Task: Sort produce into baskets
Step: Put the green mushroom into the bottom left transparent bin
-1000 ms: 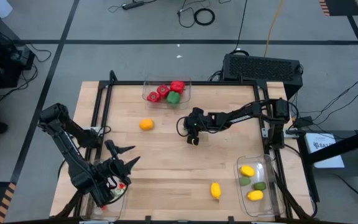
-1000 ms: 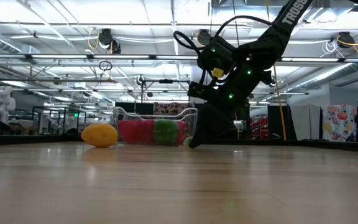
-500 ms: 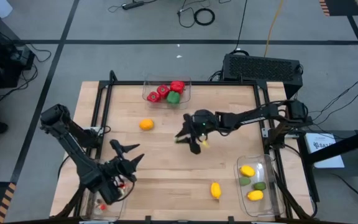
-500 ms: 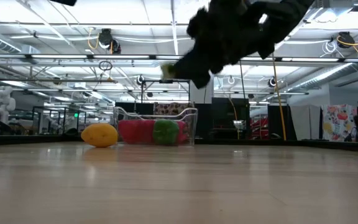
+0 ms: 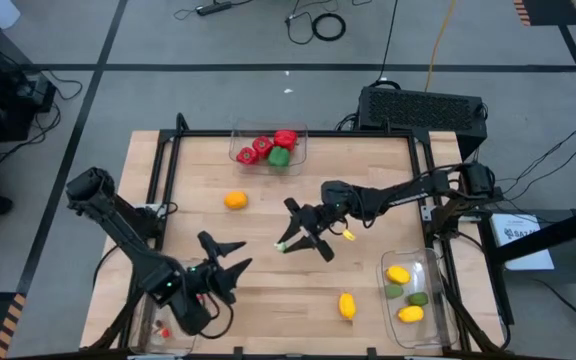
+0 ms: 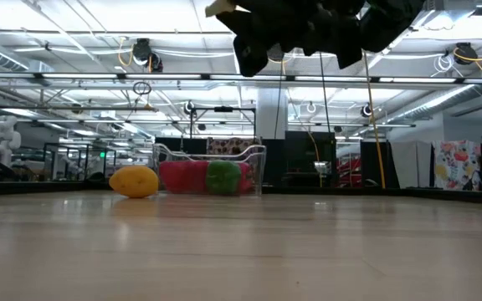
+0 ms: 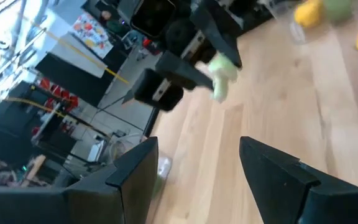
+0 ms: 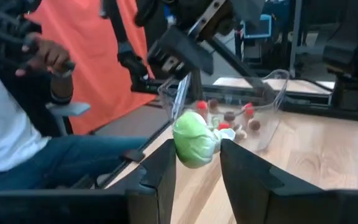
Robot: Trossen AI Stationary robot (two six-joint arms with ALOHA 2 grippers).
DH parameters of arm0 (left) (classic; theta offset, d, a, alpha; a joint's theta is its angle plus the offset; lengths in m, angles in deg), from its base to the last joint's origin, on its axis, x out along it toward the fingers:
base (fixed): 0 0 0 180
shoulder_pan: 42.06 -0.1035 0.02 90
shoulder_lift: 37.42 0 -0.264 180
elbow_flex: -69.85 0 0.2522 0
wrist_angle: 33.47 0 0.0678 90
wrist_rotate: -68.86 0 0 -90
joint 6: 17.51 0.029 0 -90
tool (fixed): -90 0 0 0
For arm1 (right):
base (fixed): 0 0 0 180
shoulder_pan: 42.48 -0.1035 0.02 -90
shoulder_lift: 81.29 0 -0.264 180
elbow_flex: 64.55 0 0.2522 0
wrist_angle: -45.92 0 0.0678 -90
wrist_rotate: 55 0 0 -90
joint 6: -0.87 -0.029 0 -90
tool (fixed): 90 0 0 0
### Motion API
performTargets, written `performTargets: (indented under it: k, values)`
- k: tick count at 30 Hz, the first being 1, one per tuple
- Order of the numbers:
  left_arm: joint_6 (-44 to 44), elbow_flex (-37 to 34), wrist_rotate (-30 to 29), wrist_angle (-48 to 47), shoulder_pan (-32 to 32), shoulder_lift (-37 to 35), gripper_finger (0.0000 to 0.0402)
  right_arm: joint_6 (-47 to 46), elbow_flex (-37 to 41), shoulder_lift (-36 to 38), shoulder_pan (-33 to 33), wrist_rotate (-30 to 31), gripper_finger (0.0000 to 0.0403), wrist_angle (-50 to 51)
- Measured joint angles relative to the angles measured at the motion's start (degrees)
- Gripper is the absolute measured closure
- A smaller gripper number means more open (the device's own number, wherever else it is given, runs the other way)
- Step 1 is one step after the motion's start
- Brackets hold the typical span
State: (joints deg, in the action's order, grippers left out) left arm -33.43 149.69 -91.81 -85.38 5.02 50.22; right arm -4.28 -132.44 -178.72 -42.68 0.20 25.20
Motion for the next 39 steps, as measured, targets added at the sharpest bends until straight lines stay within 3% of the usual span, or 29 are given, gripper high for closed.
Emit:
performTargets:
  k: [4, 9, 13, 19, 26, 39]
  values:
    - [4.65, 0.00, 2.10, 7.05, -2.84, 0.19, 0.0169, -2.15, 0.00, -0.02, 0.00, 0.15, 0.0286, -2.44]
    - [11.81, 0.00, 9.98, 15.42, -6.79, 2.89, 0.0169, -3.08, 0.00, -0.04, -0.73, -0.07, 0.0286, -4.20]
    - [16.54, 0.00, 8.65, 20.52, -9.05, 5.69, 0.0169, -3.20, 0.00, -0.04, -0.71, -0.06, 0.0286, -4.04]
    - [16.83, 0.00, 3.32, 22.02, -10.76, 6.38, 0.0169, -3.03, 0.00, -0.07, -0.67, -0.05, 0.0286, -3.96]
    - [21.08, 0.00, 5.11, 26.69, -10.83, 6.38, 0.0194, -3.00, 0.00, -0.07, -0.67, -0.04, 0.0286, -3.98]
    - [20.95, 0.02, 9.27, 27.19, -11.97, 6.36, 0.0262, -3.16, 0.00, -0.07, -0.67, 0.34, 0.0286, -4.36]
